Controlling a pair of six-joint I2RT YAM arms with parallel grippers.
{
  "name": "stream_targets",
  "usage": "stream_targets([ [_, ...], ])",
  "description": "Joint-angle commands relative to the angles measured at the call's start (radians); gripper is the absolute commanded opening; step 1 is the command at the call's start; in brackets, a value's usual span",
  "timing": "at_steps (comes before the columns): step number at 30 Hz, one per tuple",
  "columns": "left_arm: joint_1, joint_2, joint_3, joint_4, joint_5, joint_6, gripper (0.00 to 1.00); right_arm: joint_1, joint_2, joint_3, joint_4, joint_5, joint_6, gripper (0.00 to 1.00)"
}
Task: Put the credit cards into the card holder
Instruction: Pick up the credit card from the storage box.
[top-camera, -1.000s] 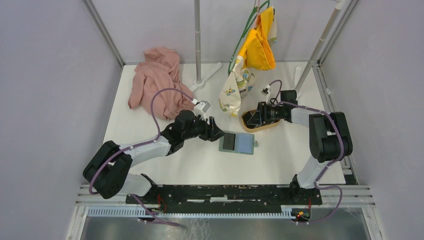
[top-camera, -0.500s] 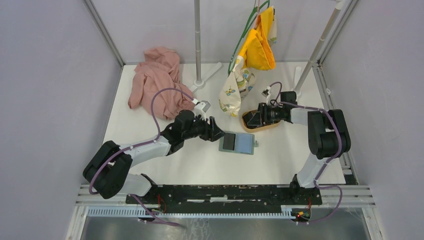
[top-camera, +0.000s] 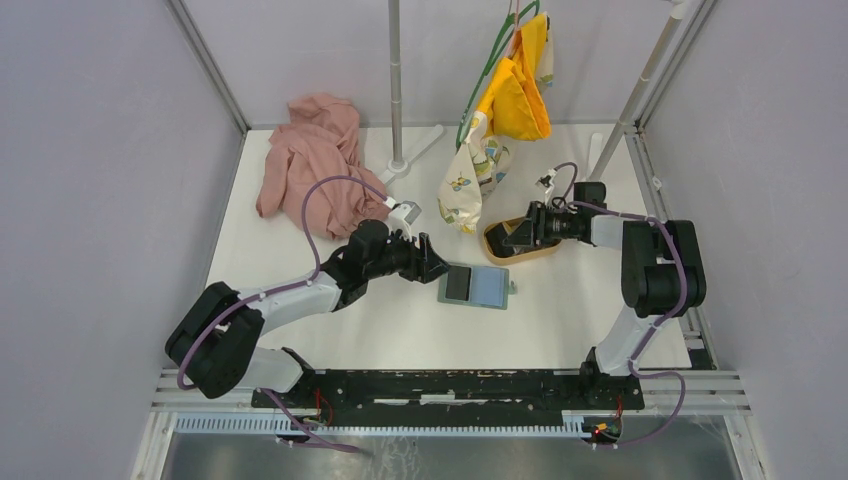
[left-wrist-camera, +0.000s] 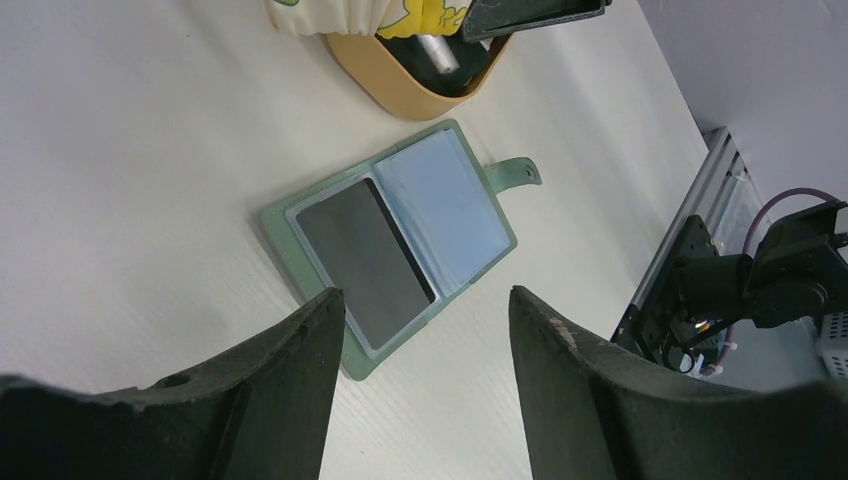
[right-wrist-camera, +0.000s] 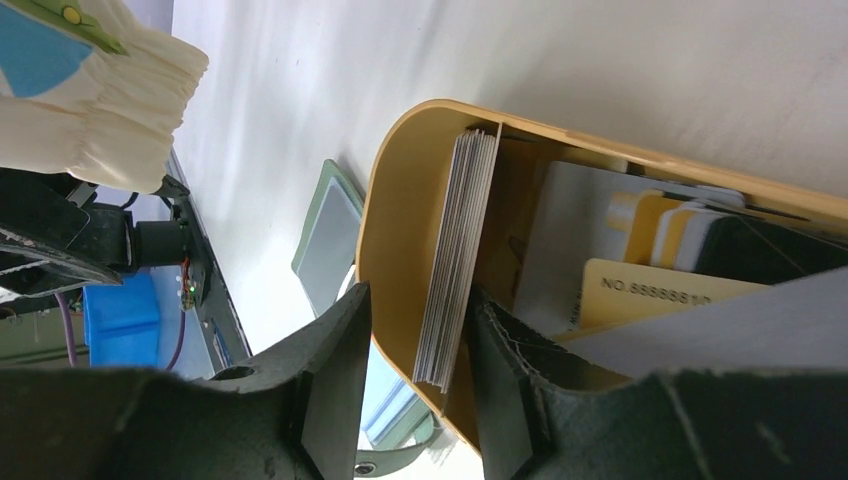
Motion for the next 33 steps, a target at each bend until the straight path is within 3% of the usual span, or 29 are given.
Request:
stream_targets([
  [1,-0.006,-0.033,0.022,0.036,0.009,-0.016,0.68,-0.039,-0.029,0.016,0.021,-0.026,-0.003,0.45],
  [11,-0.006,-0.05,0.01,0.036,0.008,-0.018,0.68,-0.074,-0.012,0.022,-0.026,0.038,-0.045,0.29],
  [20,-0.006,-0.072,-0.002,0.035,0.004,-0.022,0.68,-0.095,-0.029,0.021,-0.025,0.047,-0.044,0.02],
  [27,-0.005,-0.106,-0.034,0.135,0.027,-0.1,0.69,-0.149,-0.111,0.008,-0.027,0.078,-0.064,0.0],
  [33,-0.005,-0.131,-0.09,0.297,0.04,-0.225,0.87,-0.177,-0.172,0.003,-0.049,0.084,-0.106,0.0],
])
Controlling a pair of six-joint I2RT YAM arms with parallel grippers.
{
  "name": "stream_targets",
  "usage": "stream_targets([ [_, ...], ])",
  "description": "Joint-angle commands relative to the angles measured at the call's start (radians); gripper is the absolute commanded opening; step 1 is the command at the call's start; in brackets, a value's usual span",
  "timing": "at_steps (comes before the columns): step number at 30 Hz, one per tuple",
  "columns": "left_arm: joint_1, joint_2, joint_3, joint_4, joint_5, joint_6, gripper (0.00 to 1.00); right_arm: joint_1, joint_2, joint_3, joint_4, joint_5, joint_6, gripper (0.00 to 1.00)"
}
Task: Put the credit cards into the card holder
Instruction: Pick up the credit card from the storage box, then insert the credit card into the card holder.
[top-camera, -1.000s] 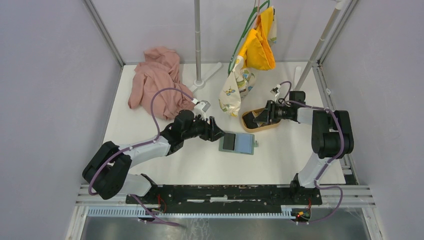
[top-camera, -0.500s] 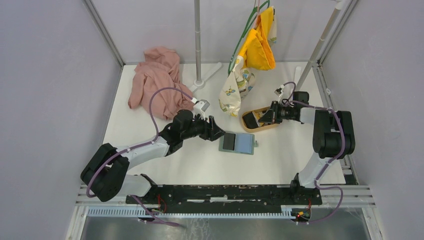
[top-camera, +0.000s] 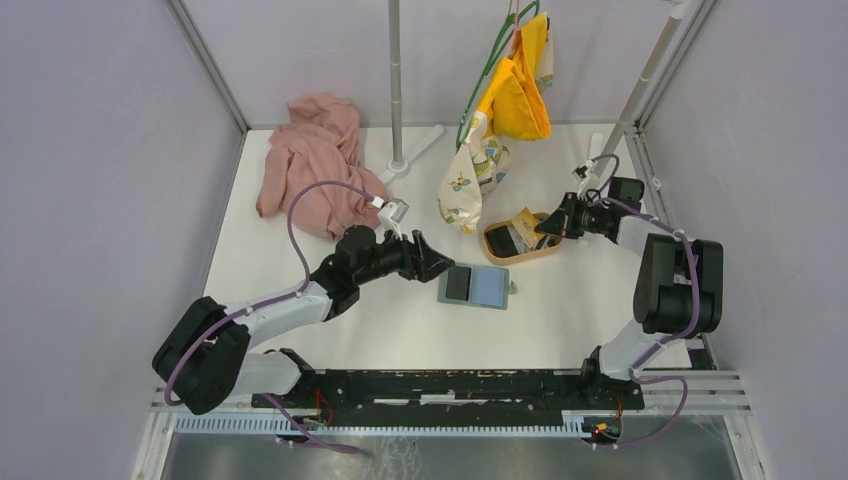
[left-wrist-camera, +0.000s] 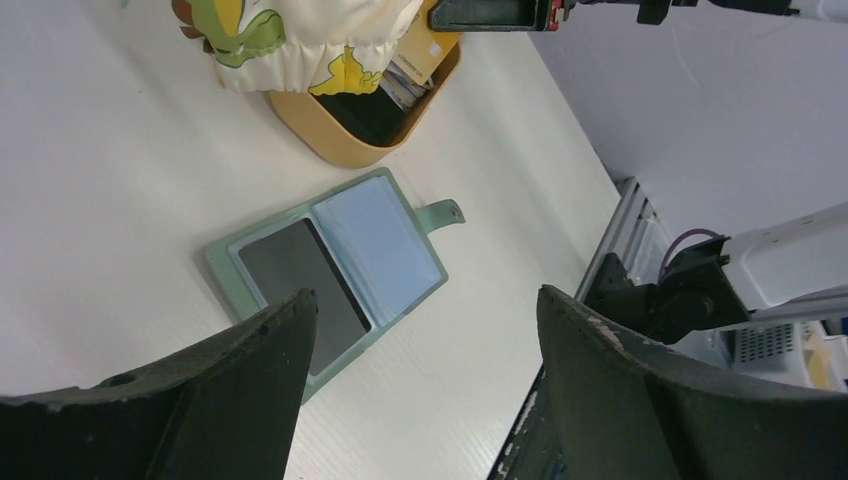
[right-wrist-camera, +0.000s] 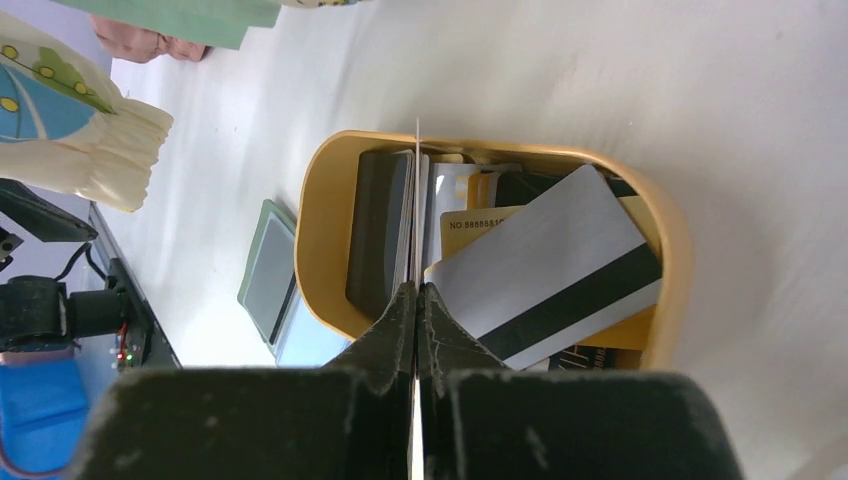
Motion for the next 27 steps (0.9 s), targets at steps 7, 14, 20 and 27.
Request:
stream_targets([
  [7,-0.005,-0.044,-0.119,0.381,0.01,-0.235,0.92,-0.031,-0.191,-0.072,0.11,-0.106,0.027,0.0],
  [14,-0.054,0.027,-0.199,0.627,-0.076,-0.255,0.91,0.048,-0.285,-0.305,0.608,-0.282,0.392,0.0],
  [20,-0.163,0.102,-0.251,0.798,-0.249,-0.182,0.9,0.161,-0.332,-0.384,0.709,-0.312,0.469,0.0],
  [27,-0.223,0.295,-0.31,1.143,-0.35,-0.216,0.81,0.32,-0.327,-0.418,0.834,-0.334,0.564,0.0],
])
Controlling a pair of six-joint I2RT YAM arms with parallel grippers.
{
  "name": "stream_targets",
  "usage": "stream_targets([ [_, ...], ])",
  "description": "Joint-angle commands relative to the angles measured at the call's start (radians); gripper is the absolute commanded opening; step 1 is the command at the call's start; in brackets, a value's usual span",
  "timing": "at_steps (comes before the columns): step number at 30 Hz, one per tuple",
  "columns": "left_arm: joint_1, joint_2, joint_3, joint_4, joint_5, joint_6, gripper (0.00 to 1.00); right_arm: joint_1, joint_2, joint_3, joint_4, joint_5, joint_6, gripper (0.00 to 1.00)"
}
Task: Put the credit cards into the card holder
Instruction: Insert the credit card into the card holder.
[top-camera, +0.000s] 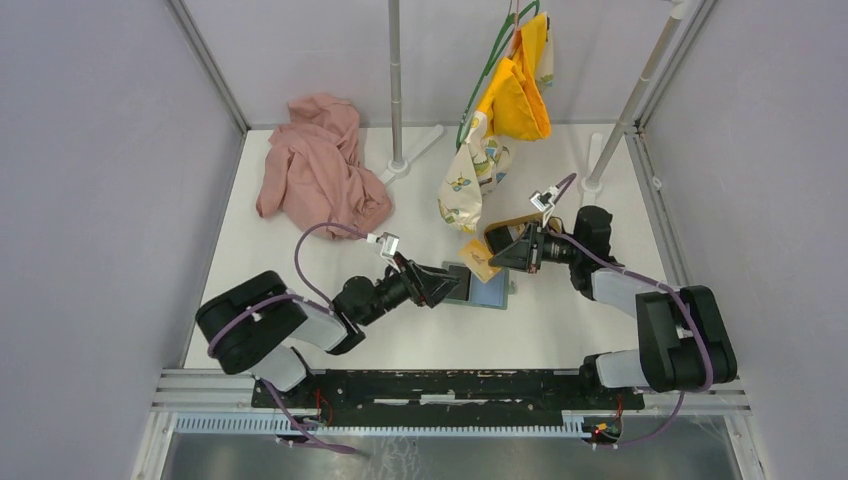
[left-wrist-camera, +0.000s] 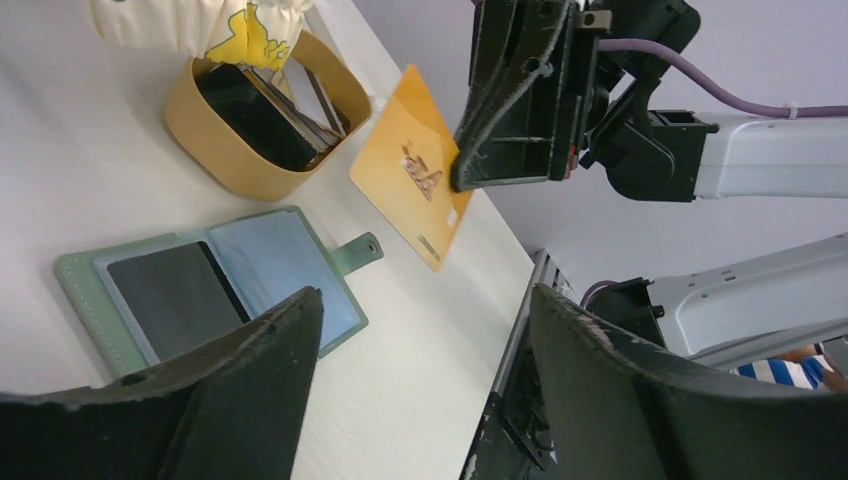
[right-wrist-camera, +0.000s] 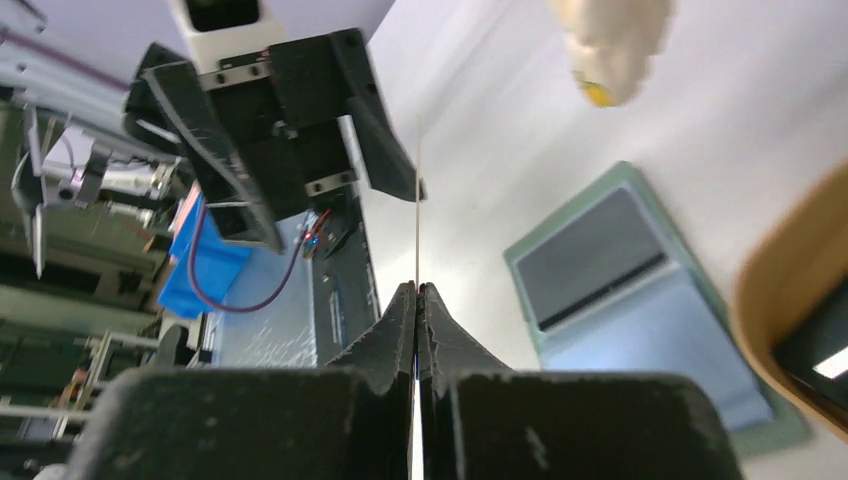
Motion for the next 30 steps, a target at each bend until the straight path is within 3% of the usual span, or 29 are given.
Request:
stream_targets([
  [1,-0.025,0.113,-0.016,0.346,-0.089,-0.012,0.77,0.085,-0.018,-0.003,0.169,-0.052,0.082,0.0],
  [4,-0.031,0.181,0.006,0.408,-0.081,-0.056,0.67,0.122,-0.024,-0.007,0.201,-0.057,0.1,0.0],
  [9,-0.046,0.157,0.011,0.408,-0.089,-0.025,0.64,0.161,-0.018,-0.004,0.206,-0.066,0.098,0.0],
  [12,-0.044,0.139,0.006,0.407,-0.089,-0.014,0.56,0.182,-0.018,0.0,0.211,-0.073,0.098,0.0],
  [23,-0.042,0.058,-0.013,0.397,-0.051,0.026,0.06,0.23,0.009,0.021,0.148,-0.083,0.027,0.0],
  [25,-0.039,0.034,-0.015,0.366,-0.036,0.043,0.05,0.235,0.012,0.035,0.087,-0.083,-0.023,0.0],
  [28,-0.036,0.002,-0.013,0.313,-0.017,0.058,0.25,0.246,0.019,0.037,0.073,-0.084,-0.039,0.0],
  [30,-0.036,-0.015,-0.014,0.289,-0.013,0.068,0.28,0.254,0.023,0.04,0.072,-0.087,-0.042,0.0],
])
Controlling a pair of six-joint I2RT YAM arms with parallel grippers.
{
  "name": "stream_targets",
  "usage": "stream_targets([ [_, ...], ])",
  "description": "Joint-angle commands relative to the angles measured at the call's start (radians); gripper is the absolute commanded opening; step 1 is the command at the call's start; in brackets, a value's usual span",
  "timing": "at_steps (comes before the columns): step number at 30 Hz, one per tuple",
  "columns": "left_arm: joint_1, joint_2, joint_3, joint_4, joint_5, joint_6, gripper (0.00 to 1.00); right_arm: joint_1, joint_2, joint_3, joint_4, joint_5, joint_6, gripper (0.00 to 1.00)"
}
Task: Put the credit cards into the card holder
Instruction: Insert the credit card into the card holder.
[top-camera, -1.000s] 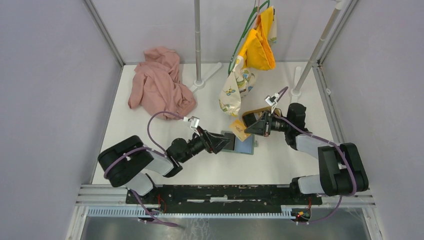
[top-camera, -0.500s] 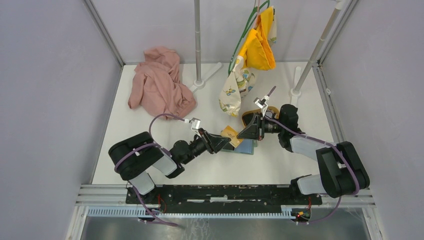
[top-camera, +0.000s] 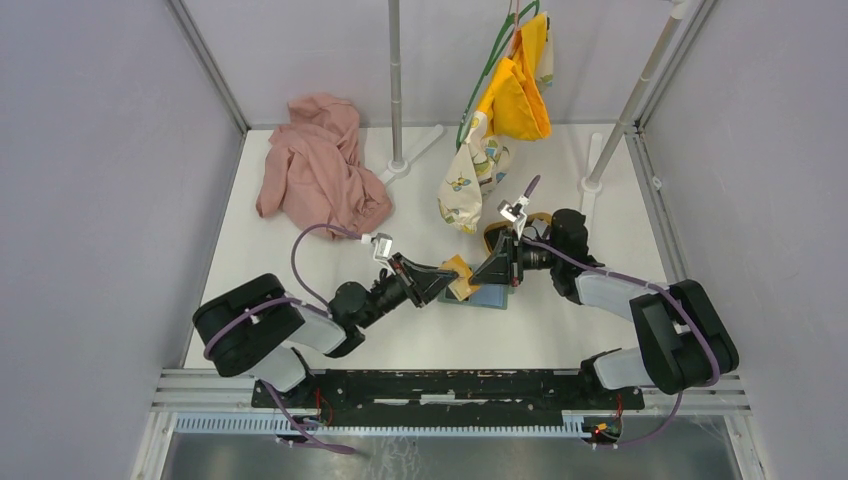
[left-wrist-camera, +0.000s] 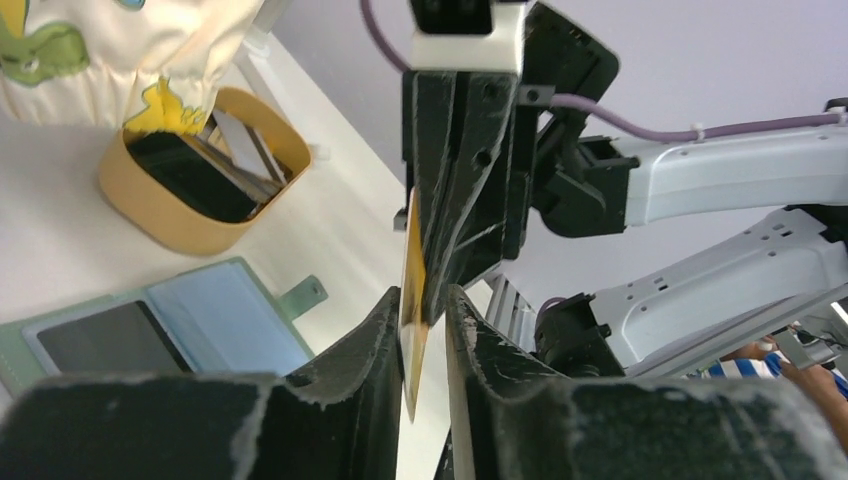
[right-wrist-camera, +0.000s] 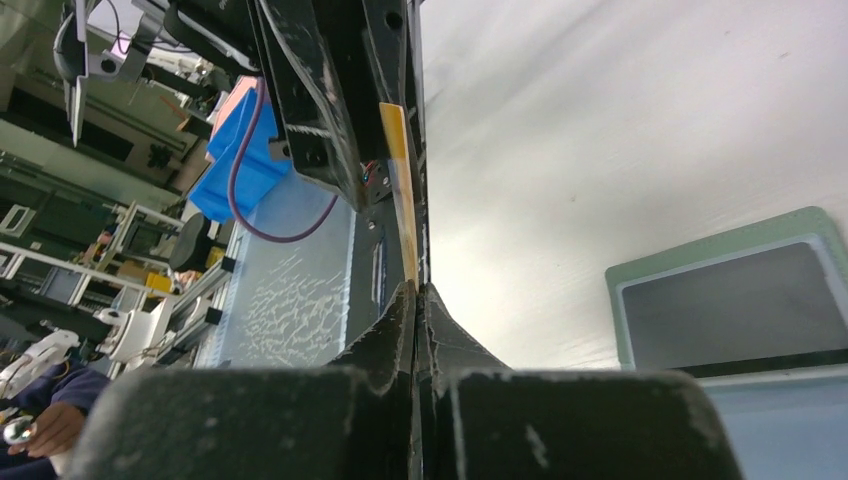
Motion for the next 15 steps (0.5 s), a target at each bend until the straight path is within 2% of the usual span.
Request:
stream_targets([
  [1,0.005,-0.073,0.011,0.073,0.016,0.074,0.28,0.026,0.015,0.03,-0.037,-0.037,-0.055,0.0],
  [2,0.006,-0.082,0.011,0.059,0.014,0.08,0.27,0.029,0.017,0.03,-0.038,-0.037,-0.056,0.0],
  [5,0.007,-0.107,0.013,0.017,0.019,0.096,0.13,0.033,0.019,0.033,-0.044,-0.038,-0.061,0.0],
  [7,0.008,-0.126,0.018,-0.022,0.025,0.105,0.11,0.033,0.017,0.036,-0.044,-0.04,-0.063,0.0],
  [10,0.008,-0.145,0.032,-0.088,0.048,0.109,0.28,0.033,0.011,0.038,-0.042,-0.043,-0.063,0.0],
  [15,0.012,-0.156,0.025,-0.121,0.084,0.108,0.32,0.032,0.003,0.044,-0.036,-0.049,-0.059,0.0],
])
